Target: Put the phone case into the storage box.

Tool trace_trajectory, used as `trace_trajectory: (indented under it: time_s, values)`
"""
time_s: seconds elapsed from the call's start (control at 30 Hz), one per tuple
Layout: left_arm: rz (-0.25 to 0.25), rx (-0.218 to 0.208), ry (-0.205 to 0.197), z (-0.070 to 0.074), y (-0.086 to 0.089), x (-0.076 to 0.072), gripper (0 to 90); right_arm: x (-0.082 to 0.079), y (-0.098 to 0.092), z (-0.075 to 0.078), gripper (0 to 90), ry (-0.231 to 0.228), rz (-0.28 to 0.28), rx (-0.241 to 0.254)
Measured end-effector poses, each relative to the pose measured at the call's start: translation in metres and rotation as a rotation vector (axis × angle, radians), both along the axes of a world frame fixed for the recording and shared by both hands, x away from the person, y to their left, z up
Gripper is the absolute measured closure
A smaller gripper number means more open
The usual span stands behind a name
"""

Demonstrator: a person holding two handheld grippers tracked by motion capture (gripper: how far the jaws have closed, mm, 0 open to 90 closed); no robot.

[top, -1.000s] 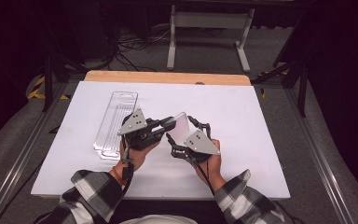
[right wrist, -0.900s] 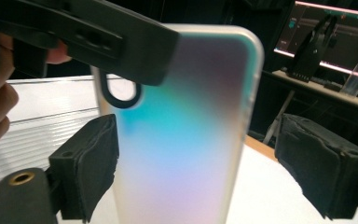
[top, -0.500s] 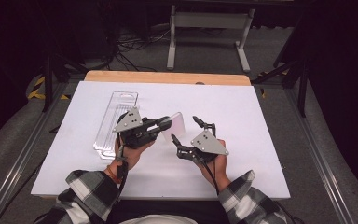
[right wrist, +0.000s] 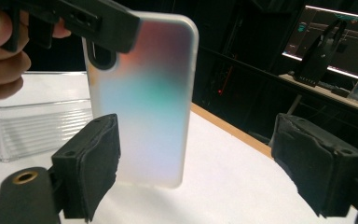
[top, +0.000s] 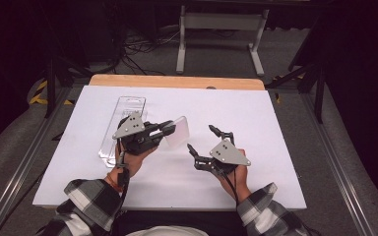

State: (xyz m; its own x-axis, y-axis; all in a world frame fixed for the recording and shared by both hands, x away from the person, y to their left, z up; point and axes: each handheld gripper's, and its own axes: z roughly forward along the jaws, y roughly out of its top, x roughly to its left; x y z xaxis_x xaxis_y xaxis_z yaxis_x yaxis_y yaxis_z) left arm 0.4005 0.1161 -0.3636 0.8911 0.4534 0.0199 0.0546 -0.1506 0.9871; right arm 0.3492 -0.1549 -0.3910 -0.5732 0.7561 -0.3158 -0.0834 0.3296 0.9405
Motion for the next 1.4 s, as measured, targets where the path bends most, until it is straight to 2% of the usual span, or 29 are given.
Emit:
trace_trajectory:
  time_s: [0.2, 0.27, 0.5, 0.63, 0.67, 0.83, 1.03, 1.13, 1.23, 1.4]
  values:
    - [-0.004, 0.02, -0.01, 0.002, 0.004, 0.0, 79.7, -0.001, -0.007, -0.002, 15.6, -0.001, 0.004, -0.018]
    - [0.003, 0.01, -0.021, 0.002, 0.005, 0.001, 79.7, -0.001, -0.01, -0.003, 14.3, 0.002, 0.006, -0.013]
    - [-0.002, 0.01, -0.014, 0.003, 0.01, 0.003, 79.7, -0.003, -0.02, -0.006, 10.3, 0.019, 0.033, -0.022]
    - [-0.005, 0.026, -0.022, 0.006, 0.014, 0.003, 79.7, -0.004, -0.027, -0.01, 9.4, 0.033, 0.021, -0.033]
    - [-0.004, 0.014, -0.026, 0.006, 0.014, 0.003, 79.7, -0.004, -0.029, -0.011, 9.2, 0.035, 0.015, -0.038]
    - [-0.009, 0.022, -0.046, 0.008, 0.017, 0.002, 79.7, -0.007, -0.036, -0.011, 9.3, 0.042, 0.006, -0.04]
    - [-0.011, 0.017, -0.036, 0.009, 0.02, 0.003, 79.7, -0.011, -0.046, -0.015, 10.0, 0.057, -0.011, -0.06]
    - [-0.008, 0.032, -0.048, 0.011, 0.023, 0.002, 79.7, -0.013, -0.051, -0.017, 10.6, 0.062, -0.022, -0.059]
    - [-0.003, 0.021, -0.054, 0.011, 0.026, 0.003, 79.7, -0.015, -0.055, -0.018, 11.2, 0.062, -0.03, -0.061]
    - [-0.006, 0.046, -0.064, 0.014, 0.034, 0.003, 79.7, -0.018, -0.063, -0.017, 12.2, 0.059, -0.046, -0.056]
